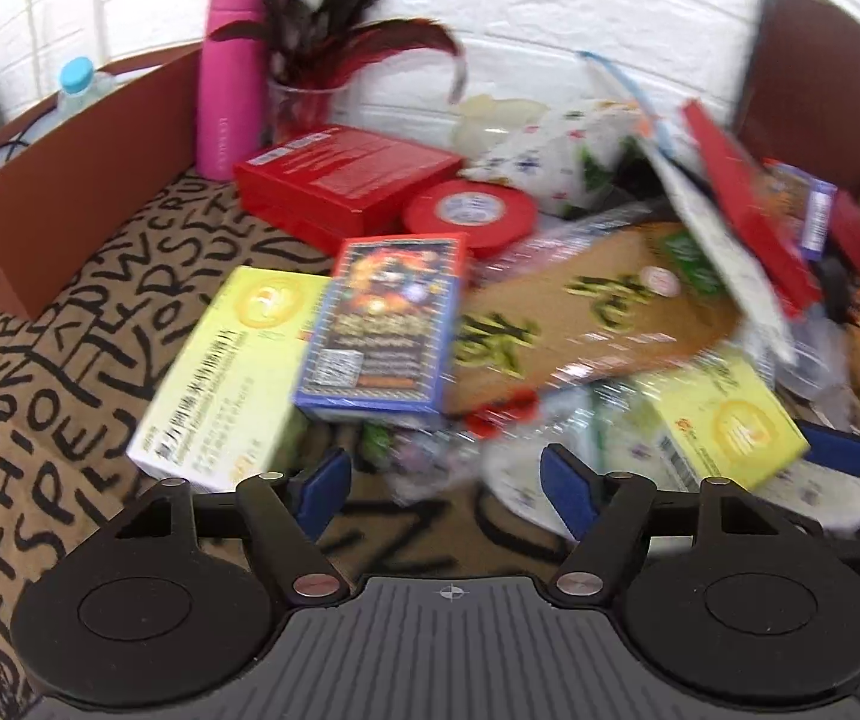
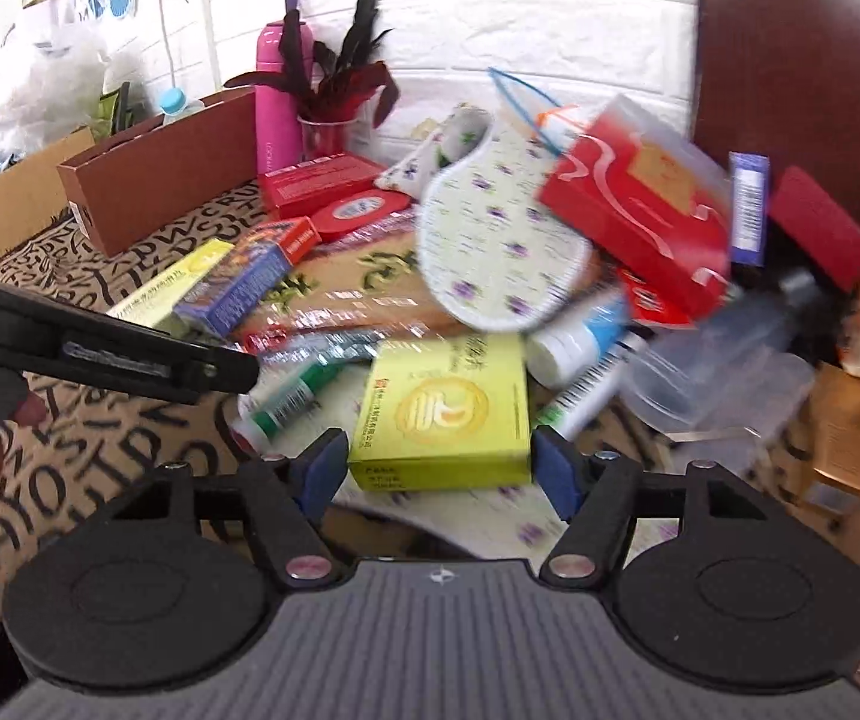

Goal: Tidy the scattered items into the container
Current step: 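Close the right gripper on the yellow medicine box and lift it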

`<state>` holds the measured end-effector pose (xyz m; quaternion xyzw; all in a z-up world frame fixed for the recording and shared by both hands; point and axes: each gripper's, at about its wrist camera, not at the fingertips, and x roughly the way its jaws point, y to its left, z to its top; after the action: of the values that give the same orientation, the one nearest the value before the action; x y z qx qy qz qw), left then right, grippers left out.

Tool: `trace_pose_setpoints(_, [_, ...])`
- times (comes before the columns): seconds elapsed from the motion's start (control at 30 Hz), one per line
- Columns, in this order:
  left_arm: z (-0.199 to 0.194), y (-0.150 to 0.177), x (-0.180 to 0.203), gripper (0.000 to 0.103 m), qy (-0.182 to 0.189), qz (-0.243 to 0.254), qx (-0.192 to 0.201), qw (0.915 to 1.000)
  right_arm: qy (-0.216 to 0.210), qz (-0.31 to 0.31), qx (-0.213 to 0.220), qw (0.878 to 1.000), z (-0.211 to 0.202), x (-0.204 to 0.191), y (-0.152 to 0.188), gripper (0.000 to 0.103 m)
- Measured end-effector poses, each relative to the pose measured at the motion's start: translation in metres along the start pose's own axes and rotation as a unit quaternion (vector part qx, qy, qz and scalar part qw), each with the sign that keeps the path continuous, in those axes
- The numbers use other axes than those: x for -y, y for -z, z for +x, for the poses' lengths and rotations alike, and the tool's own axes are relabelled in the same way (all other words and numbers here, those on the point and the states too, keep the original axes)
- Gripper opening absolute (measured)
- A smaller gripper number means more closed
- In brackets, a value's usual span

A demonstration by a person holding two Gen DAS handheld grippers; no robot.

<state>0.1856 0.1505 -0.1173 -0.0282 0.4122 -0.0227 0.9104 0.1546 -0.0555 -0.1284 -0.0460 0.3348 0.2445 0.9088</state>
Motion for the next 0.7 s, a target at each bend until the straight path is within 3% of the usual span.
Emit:
trace_pose_setpoints(0.07, [-0.006,0.004,0.011,0.08,0.014,0.014,0.002,0.9998,0.007,0.001,-0.003,1.0,-0.01,0.008,0.005,0.064])
trace_pose_setpoints(0.13, [-0.008,0.008,0.021,0.08,0.025,0.027,0.0,0.9993,0.013,0.01,-0.014,1.0,-0.019,0.015,0.008,0.037])
trace_pose_setpoints(0.2, [-0.008,0.009,0.029,0.08,0.038,0.03,-0.003,0.9988,0.014,-0.004,-0.014,1.0,-0.024,0.018,0.01,0.04])
trace_pose_setpoints(0.27, [-0.009,0.009,0.035,0.079,0.046,0.027,-0.002,0.9986,0.015,-0.031,-0.001,0.999,-0.028,0.014,0.008,0.07])
trace_pose_setpoints(0.33, [-0.011,0.008,0.04,0.079,0.057,0.022,-0.002,0.9981,0.015,-0.068,0.016,0.997,-0.029,0.006,0.005,0.089])
trace_pose_setpoints(0.47, [-0.016,0.002,0.047,0.078,0.073,0.017,-0.001,0.9972,0.015,-0.181,0.052,0.982,-0.016,-0.008,-0.002,0.093])
trace_pose_setpoints(0.53, [-0.016,0.0,0.048,0.08,0.069,0.023,0.0,0.9973,0.014,-0.2,0.046,0.979,-0.005,-0.004,-0.007,0.094])
trace_pose_setpoints(0.63, [-0.011,-0.003,0.046,0.08,0.072,0.014,-0.008,0.9973,-0.004,-0.163,0.026,0.986,0.013,0.016,-0.014,0.092])
trace_pose_setpoints(0.7, [-0.007,-0.004,0.046,0.08,0.072,0.009,-0.013,0.9973,-0.039,-0.12,0.003,0.992,0.021,0.029,-0.015,0.078])
